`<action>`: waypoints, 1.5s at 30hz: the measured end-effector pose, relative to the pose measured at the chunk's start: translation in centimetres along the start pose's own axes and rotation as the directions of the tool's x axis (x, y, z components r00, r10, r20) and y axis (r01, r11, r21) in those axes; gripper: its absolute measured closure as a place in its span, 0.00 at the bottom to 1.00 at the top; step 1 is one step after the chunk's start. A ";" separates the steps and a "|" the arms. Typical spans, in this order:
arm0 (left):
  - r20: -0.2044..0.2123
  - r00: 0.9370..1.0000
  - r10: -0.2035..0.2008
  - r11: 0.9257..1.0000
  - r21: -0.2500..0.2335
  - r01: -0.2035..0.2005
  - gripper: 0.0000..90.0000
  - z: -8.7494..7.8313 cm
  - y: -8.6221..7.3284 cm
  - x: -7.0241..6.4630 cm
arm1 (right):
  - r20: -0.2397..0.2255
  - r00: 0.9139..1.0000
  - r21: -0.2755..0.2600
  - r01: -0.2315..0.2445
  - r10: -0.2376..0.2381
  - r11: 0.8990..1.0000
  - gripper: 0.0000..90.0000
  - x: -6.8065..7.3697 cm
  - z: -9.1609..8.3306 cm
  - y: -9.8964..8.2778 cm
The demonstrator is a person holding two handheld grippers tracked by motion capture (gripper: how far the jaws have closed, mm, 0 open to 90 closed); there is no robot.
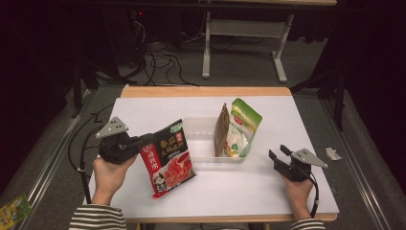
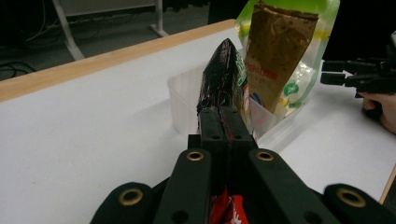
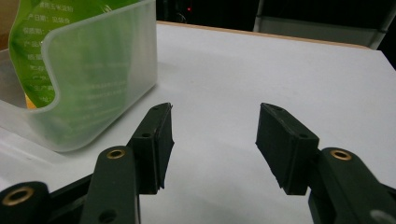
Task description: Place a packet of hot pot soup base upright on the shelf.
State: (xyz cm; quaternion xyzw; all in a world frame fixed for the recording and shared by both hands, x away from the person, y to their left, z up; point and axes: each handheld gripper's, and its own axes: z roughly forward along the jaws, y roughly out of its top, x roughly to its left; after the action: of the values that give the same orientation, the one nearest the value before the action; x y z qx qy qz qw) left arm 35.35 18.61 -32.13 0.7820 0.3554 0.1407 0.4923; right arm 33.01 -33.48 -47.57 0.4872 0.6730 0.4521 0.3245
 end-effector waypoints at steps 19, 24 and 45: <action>0.020 0.999 -0.037 0.999 -0.038 0.038 1.00 1.6 3.1 0.3 | -0.005 1.000 0.001 -0.003 0.003 1.000 0.51 -0.1 0.0 0.0; 0.026 0.999 -0.045 0.998 -0.052 0.047 1.00 1.8 3.6 0.3 | -0.007 1.000 0.002 -0.002 0.002 1.000 0.51 -0.1 0.0 0.0; -0.009 0.993 -0.119 0.986 -0.118 0.117 1.00 4.5 5.7 1.2 | -0.004 1.000 0.003 -0.005 0.005 1.000 0.50 -0.1 0.0 0.0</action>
State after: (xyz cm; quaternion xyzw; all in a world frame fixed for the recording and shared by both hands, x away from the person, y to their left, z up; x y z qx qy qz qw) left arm 41.10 14.94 -29.48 0.7282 0.3962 0.1383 0.5419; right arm 33.07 -33.59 -47.58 0.4883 0.6732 0.4530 0.3212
